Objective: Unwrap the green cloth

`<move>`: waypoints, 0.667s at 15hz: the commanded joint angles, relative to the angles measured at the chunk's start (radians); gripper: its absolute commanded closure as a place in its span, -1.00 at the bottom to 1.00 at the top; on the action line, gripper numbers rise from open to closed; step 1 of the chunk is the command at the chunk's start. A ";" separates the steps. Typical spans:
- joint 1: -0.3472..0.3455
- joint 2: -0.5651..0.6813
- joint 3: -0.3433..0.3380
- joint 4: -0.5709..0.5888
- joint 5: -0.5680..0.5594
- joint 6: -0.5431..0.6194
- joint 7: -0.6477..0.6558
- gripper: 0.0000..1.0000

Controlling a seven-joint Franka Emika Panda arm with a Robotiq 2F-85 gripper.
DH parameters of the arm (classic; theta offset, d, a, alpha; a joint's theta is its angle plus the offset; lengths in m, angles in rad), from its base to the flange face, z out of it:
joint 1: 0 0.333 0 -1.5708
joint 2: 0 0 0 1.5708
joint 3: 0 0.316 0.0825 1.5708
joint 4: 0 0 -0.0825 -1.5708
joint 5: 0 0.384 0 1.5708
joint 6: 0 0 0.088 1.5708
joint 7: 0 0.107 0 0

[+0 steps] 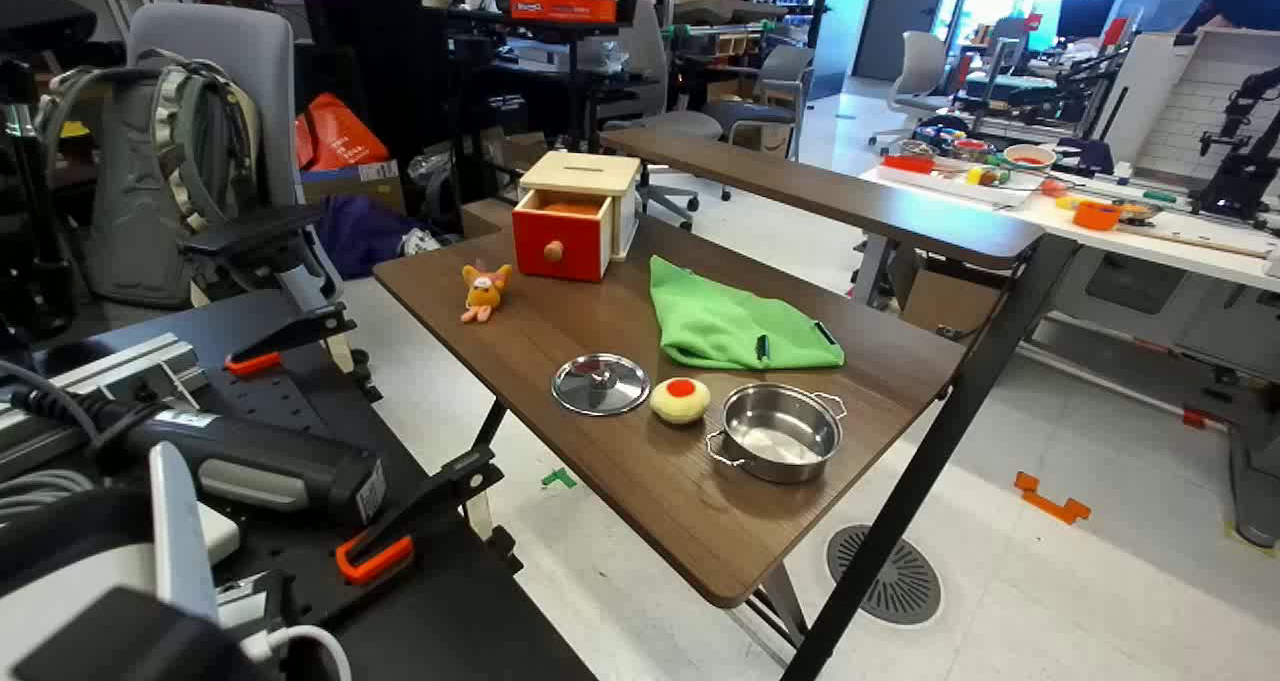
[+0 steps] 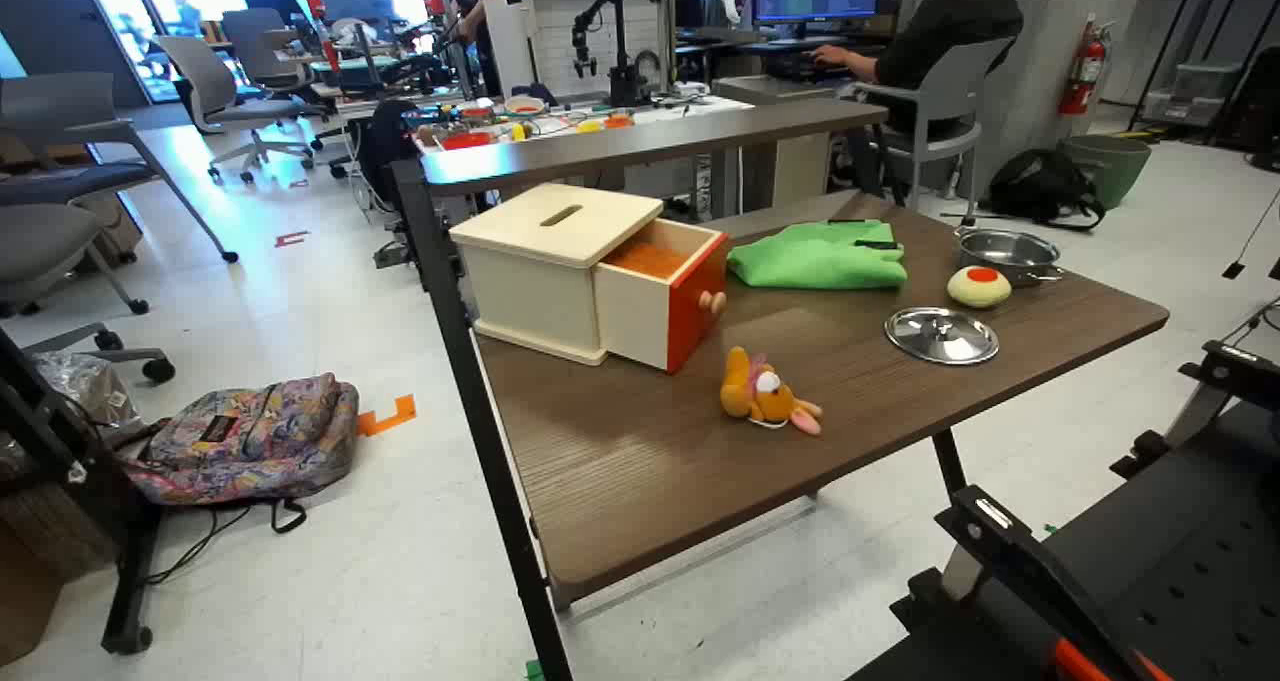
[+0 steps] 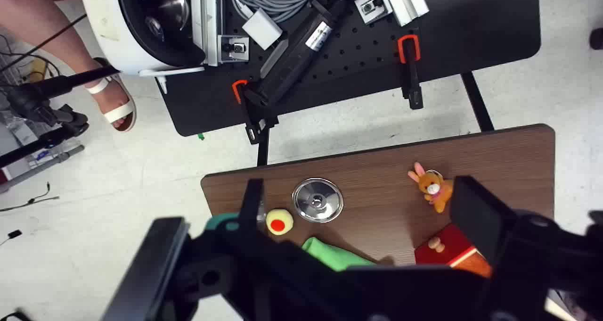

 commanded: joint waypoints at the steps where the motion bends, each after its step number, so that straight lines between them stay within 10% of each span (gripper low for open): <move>1: 0.007 0.002 -0.005 0.003 -0.004 -0.001 0.004 -1.00; 10: -0.050 0.261 -0.076 0.140 0.007 0.275 0.000 -1.00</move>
